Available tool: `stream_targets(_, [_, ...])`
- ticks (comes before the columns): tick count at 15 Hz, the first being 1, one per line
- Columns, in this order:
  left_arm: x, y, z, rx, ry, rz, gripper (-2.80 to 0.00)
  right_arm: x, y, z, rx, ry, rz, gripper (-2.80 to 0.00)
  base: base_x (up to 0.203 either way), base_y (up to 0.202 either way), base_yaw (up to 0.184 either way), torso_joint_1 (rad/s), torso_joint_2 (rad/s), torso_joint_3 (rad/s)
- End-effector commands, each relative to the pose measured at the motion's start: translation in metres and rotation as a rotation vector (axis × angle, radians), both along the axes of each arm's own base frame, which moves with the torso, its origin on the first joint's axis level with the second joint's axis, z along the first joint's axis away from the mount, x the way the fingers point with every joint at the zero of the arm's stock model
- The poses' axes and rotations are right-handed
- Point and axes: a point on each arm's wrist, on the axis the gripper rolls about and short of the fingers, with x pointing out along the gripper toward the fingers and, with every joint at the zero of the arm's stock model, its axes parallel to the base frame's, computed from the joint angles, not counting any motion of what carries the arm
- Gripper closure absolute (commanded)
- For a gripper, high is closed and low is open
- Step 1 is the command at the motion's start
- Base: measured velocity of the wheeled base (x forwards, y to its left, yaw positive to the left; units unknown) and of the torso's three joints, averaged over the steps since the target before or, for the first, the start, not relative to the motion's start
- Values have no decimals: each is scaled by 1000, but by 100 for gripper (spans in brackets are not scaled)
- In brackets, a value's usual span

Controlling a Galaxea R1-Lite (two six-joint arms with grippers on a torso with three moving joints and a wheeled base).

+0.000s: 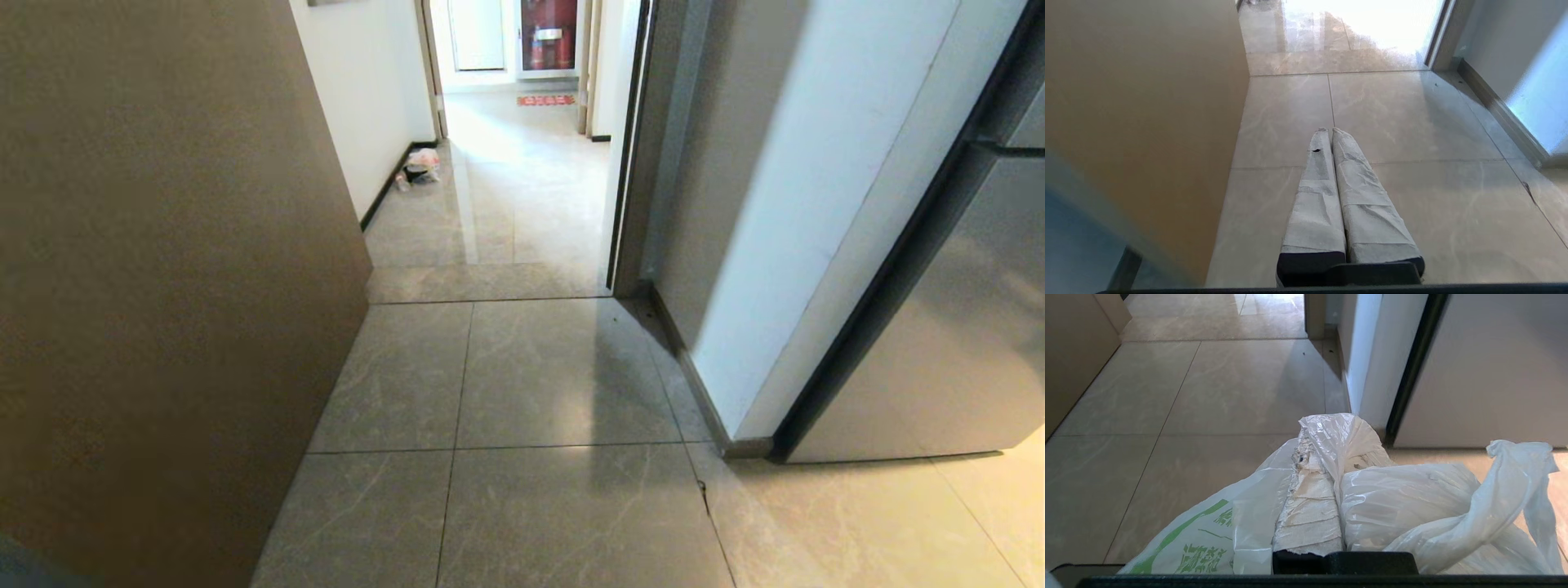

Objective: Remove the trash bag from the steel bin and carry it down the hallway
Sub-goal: Put the trash bag at the door

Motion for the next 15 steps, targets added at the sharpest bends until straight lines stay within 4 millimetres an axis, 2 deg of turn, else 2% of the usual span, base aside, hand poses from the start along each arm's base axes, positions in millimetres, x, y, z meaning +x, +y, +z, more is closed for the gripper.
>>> stream_targets(1, [0,0,0,0,0,1,0,0,0,0,0,1,1,0,191,0,2,0,2,12])
stream_targets(15, [0,0,0,0,0,1,0,0,0,0,0,1,1,0,192,0,1,3,2,3])
